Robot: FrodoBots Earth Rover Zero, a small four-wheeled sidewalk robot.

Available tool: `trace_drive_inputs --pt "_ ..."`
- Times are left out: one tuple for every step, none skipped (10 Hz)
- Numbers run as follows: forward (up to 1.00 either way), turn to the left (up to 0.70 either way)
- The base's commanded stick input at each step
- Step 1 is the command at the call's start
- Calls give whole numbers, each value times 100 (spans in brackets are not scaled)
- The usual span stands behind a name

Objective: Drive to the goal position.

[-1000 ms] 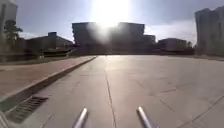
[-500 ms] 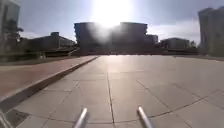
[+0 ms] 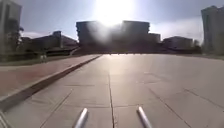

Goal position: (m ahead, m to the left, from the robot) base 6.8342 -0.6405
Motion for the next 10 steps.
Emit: trace_drive_inputs --pt "100 -2" --pt "100 -2" --pt "100 -2" --pt "100 -2" --pt "100 -2" --pt "100 -2" --pt "100 -2" --pt "100 -2" --pt "100 -2" --pt "100 -2"
